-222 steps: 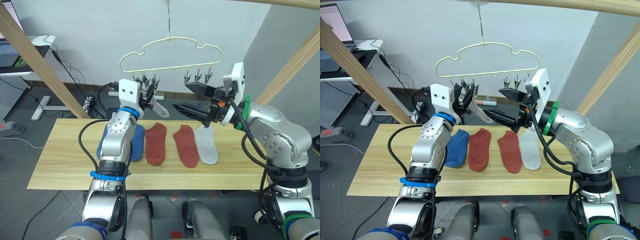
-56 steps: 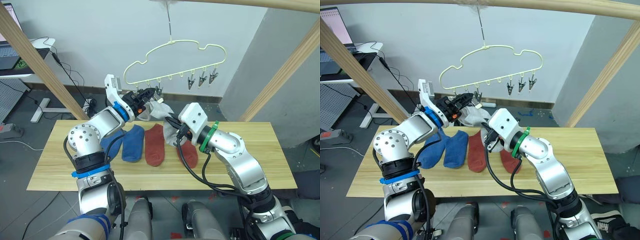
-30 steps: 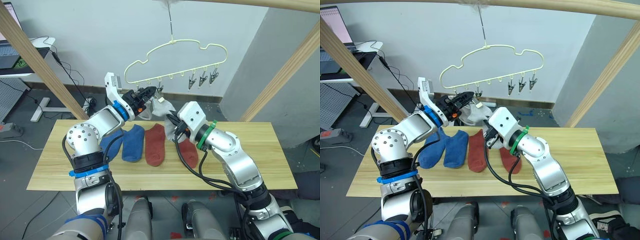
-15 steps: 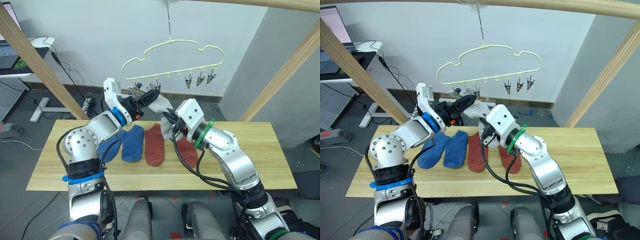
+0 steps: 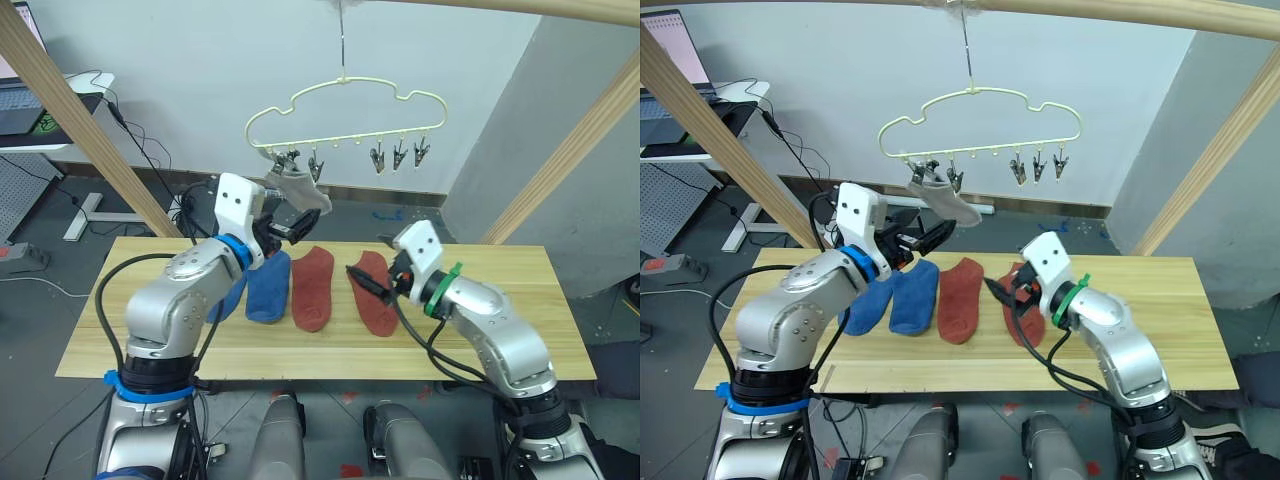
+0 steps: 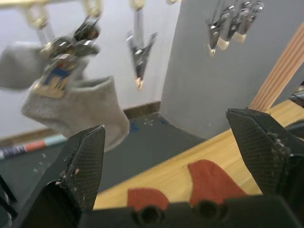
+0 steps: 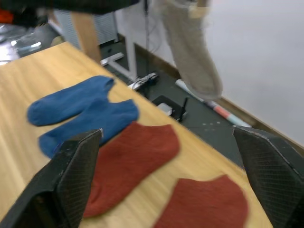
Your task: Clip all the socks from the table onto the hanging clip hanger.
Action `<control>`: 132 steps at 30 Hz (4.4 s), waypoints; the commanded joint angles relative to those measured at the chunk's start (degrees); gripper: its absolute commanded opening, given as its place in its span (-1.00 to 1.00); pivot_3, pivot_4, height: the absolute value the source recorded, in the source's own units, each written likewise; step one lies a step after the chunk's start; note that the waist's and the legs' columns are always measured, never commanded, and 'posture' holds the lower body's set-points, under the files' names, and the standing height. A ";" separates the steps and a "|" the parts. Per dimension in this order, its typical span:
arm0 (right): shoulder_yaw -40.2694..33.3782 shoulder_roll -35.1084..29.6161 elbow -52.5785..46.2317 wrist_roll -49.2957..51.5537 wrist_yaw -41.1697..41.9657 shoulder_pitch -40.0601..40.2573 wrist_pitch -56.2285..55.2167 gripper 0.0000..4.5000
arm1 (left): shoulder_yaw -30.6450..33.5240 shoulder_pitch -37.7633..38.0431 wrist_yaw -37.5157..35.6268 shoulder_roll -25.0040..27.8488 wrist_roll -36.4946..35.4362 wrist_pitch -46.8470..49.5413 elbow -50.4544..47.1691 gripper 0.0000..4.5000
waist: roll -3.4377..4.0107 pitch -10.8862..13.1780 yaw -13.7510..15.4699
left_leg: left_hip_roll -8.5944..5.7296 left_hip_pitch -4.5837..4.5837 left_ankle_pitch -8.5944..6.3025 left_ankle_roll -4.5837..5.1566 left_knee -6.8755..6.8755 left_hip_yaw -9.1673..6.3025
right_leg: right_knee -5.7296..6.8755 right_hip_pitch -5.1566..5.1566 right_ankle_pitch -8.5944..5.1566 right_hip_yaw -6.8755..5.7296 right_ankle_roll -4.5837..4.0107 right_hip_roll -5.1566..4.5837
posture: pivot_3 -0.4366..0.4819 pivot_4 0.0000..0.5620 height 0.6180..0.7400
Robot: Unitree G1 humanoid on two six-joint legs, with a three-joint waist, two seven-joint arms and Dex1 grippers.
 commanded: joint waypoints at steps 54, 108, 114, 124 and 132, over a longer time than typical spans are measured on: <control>-12.15 -11.50 -1.52 24.34 5.70 -12.70 4.94 1.00 | -2.10 -13.48 1.71 -14.65 22.77 -35.75 31.18 0.27 | 0.00 0.00 -0.38 | -0.05 -0.19 -0.03 0.07 0.09 0.02 | -0.19 -0.01 0.05 -0.09 -0.01 0.05 | -0.12 -0.17 1.00; -11.73 -12.55 -3.11 25.67 3.94 -11.18 5.18 1.00 | -0.39 -18.54 0.24 -16.63 23.27 -39.60 39.89 -0.84 | 0.00 0.01 -1.68 | -0.05 -0.19 -0.03 0.08 0.09 0.05 | -0.20 -0.01 0.04 -0.07 0.02 0.06 | -0.17 -0.12 1.00; -10.98 -12.40 -3.12 25.04 3.89 -10.28 4.81 1.00 | -1.09 -17.01 0.24 -16.26 23.94 -38.62 37.65 -0.84 | 0.00 0.01 -1.68 | -0.05 -0.19 -0.03 0.08 0.09 0.05 | -0.20 -0.01 0.05 -0.06 0.02 0.06 | -0.17 -0.11 1.00; -10.67 -12.32 -2.77 25.25 3.88 -10.81 4.65 1.00 | -1.09 -17.82 1.40 -16.16 25.82 -39.97 38.66 -0.14 | 0.00 0.01 -1.65 | -0.05 -0.19 -0.03 0.08 0.10 0.04 | -0.19 -0.01 0.04 -0.07 0.02 0.06 | -0.15 -0.12 1.00; -10.76 -12.45 -3.10 25.32 3.80 -10.64 4.79 1.00 | -0.77 -18.10 1.39 -16.50 25.64 -39.97 39.16 -0.03 | 0.00 0.01 -1.65 | -0.05 -0.19 -0.03 0.08 0.10 0.04 | -0.19 -0.01 0.04 -0.07 0.02 0.06 | -0.16 -0.13 1.00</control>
